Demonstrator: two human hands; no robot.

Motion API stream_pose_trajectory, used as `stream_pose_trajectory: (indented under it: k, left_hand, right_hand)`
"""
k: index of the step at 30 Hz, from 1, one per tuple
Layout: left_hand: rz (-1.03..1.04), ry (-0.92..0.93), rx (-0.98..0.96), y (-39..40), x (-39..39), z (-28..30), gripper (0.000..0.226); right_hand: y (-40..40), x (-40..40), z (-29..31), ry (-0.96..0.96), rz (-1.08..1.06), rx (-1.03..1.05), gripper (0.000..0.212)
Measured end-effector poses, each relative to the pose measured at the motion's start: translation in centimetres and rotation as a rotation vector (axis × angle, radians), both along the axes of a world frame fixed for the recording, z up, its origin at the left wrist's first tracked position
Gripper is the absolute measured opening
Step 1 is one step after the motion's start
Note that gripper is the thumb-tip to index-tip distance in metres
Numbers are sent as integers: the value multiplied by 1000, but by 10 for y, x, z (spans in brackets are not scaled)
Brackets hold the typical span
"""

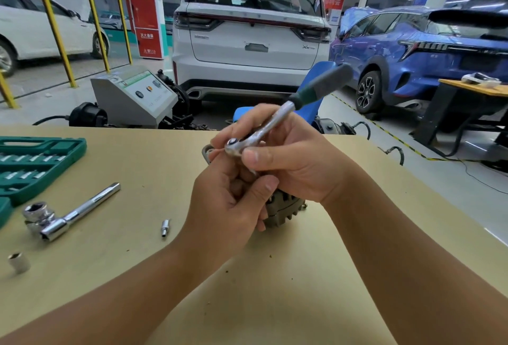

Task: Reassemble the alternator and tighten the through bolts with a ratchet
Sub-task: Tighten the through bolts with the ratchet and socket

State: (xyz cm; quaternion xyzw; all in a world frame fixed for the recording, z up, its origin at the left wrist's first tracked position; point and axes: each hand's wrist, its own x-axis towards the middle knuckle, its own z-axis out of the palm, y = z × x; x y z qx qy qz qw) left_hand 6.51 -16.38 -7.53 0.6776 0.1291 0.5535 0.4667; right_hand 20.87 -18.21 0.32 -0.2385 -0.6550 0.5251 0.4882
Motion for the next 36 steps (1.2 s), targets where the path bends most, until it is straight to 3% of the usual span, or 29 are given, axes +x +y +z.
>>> stream_pose_trajectory:
  k: [3, 10, 14, 16, 22, 25, 26, 28, 29, 31, 33, 36]
  left_hand:
    - [31, 6, 40, -4, 0, -1, 21]
    - [142, 31, 109, -7, 3, 0, 21]
    - [144, 19, 98, -6, 2, 1, 24]
    - [141, 15, 113, -5, 1, 2, 28]
    - [122, 0, 92, -2, 3, 3, 21]
    - [147, 35, 122, -3, 3, 4, 18]
    - [156, 52, 133, -4, 3, 4, 17]
    - [175, 88, 175, -4, 1, 5, 14]
    - [186, 99, 200, -4, 0, 5, 16]
    - [191, 109, 230, -4, 0, 7, 17]
    - [181, 114, 231, -6, 1, 7, 15]
    - [181, 116, 196, -7, 2, 4, 22]
  right_hand:
    - [0, 2, 1, -59, 33, 33, 29]
    - [2, 2, -6, 116, 20, -107, 35]
    - [0, 2, -4, -78, 41, 107, 26]
    - [1, 0, -5, -111, 29, 101, 29]
    - [-3, -5, 5, 234, -184, -219, 42]
    - [-8, 2, 21, 483, -430, -257, 23]
    - [-10, 6, 27, 484, -546, -206, 19]
    - [-17, 16, 39, 250, -859, -2, 37]
    - [-22, 20, 47, 41, -1017, 136, 44]
    - [-35, 23, 64, -445, -1194, 437, 38]
    - [-51, 23, 80, -921, -1106, 614, 33]
    - [-69, 13, 95, -1273, -805, 462, 39]
